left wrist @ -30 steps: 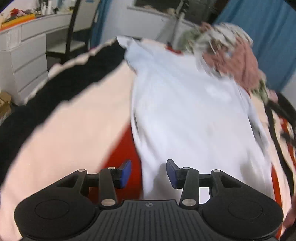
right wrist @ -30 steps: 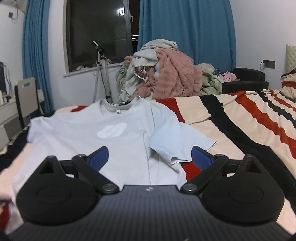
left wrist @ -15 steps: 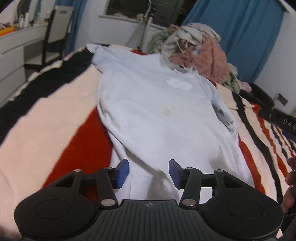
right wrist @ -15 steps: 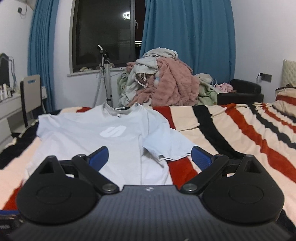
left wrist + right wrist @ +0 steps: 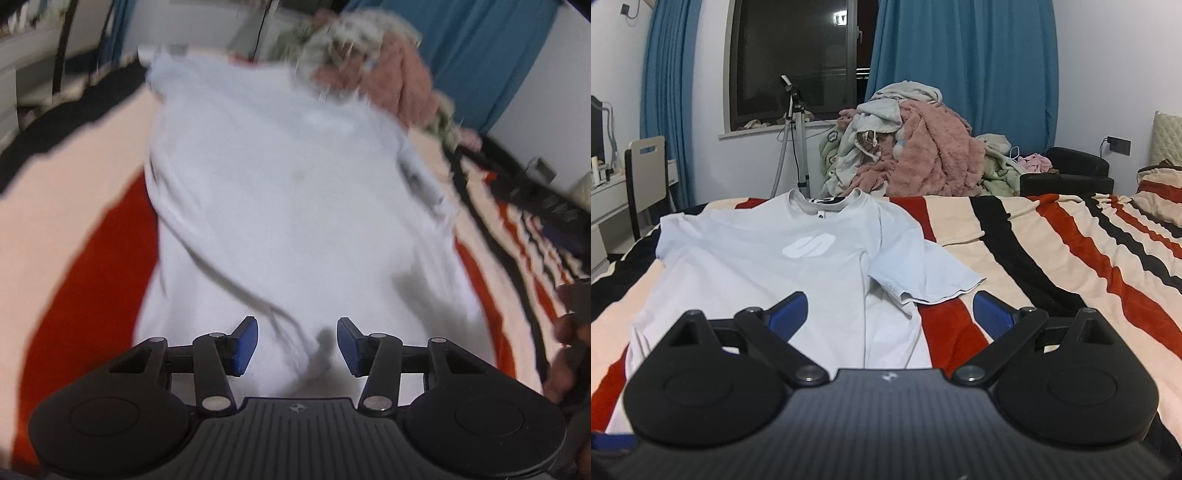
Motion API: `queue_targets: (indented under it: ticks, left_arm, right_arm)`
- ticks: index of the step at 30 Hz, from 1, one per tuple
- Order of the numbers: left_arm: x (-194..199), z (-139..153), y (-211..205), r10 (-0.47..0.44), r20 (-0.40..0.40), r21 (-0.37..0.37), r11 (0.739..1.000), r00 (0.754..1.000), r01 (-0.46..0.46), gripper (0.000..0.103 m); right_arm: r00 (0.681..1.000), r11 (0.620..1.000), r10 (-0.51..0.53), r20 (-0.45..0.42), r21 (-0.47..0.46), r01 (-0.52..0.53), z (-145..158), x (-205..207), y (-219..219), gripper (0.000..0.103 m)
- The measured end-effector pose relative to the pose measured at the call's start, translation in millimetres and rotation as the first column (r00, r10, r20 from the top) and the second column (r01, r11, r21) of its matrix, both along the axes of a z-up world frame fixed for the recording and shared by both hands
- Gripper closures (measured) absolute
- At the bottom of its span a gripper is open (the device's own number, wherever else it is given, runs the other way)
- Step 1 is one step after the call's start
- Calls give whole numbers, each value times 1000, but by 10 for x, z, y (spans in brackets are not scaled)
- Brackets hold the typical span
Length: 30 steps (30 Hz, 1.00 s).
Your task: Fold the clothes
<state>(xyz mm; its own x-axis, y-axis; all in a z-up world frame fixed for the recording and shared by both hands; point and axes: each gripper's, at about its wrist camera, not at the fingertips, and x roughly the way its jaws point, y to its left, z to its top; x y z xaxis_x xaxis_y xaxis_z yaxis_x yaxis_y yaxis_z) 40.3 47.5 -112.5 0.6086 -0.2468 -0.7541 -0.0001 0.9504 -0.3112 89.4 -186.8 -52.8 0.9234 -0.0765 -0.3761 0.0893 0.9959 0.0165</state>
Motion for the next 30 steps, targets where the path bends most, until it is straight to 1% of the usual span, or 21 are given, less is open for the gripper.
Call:
queue_targets:
  ticks: [1, 3, 5, 8, 10, 13, 15, 17, 19, 21, 22, 23, 24, 25, 26, 27, 28, 29, 30]
  left_arm:
    - [35, -37, 4, 7, -17, -2, 1000, 1000, -7, 54]
    - [20, -36, 20, 23, -16, 13, 1000, 1000, -23, 65]
    - [-32, -10, 52, 39, -6, 21, 999, 999, -39, 95]
    - [-175, 99, 229, 86, -6, -47, 995, 996, -86, 97]
    - [-275, 220, 425, 125, -19, -101, 987, 992, -126, 97]
    - [-410, 457, 741, 174, -51, -108, 978, 983, -179, 97]
    - [-477, 587, 964, 224, -86, -57, 972, 971, -229, 97]
    - [-517, 674, 1152, 284, -114, 61, 958, 952, -279, 97]
    - [-519, 701, 1285, 304, -136, 159, 946, 943, -282, 97]
    - [-516, 727, 1304, 293, -140, 175, 947, 946, -268, 97]
    - [-516, 742, 1305, 287, -139, 177, 949, 948, -261, 91]
    - [-509, 767, 1283, 277, -127, 181, 950, 952, -253, 78]
    - [-498, 797, 1248, 266, -107, 185, 952, 958, -243, 68]
    - [-480, 833, 1186, 256, -74, 200, 951, 964, -237, 51]
    - [-457, 872, 1108, 245, -34, 221, 947, 969, -232, 46]
    - [-435, 910, 1027, 230, 7, 240, 944, 973, -225, 43]
    - [-414, 946, 943, 212, 48, 258, 941, 976, -217, 33]
    - [-378, 983, 865, 195, 85, 259, 943, 977, -210, 21]
    - [-333, 1019, 789, 178, 120, 251, 946, 977, -204, 17]
  right_arm:
    - [1000, 1000, 2, -3, -3, -2, -6, 5, 8, 6]
    - [1000, 1000, 5, -8, -8, -5, -19, 15, 24, 6]
    - [1000, 1000, 8, -13, -12, -8, -31, 24, 37, 6]
    - [1000, 1000, 1, -17, 0, -1, -25, 13, 10, 6]
    - [1000, 1000, -1, -17, 9, 1, -17, -1, -1, 6]
    - [1000, 1000, 2, -15, 13, -2, -13, -21, -13, 6]
    - [1000, 1000, 6, -14, 17, -6, -15, -26, -17, 6]
    - [1000, 1000, 14, -13, 28, -14, -7, -15, -18, 5]
    - [1000, 999, 23, -8, 41, -23, 12, -10, -7, 6]
    - [1000, 999, 30, -1, 45, -30, 33, -13, 3, 6]
    - [999, 998, 33, 4, 44, -33, 44, -19, 9, 6]
    - [999, 999, 35, 8, 41, -35, 52, -34, 13, 6]
    - [999, 999, 36, 11, 39, -36, 60, -49, 16, 6]
    - [999, 998, 38, 14, 40, -38, 69, -62, 15, 6]
    - [999, 998, 39, 18, 40, -40, 78, -75, 15, 6]
    - [999, 998, 41, 22, 40, -42, 88, -87, 14, 6]
    - [999, 998, 41, 26, 42, -42, 97, -92, 10, 6]
    - [999, 998, 42, 30, 45, -43, 106, -97, 6, 6]
    - [999, 998, 42, 34, 47, -44, 116, -102, 3, 6]
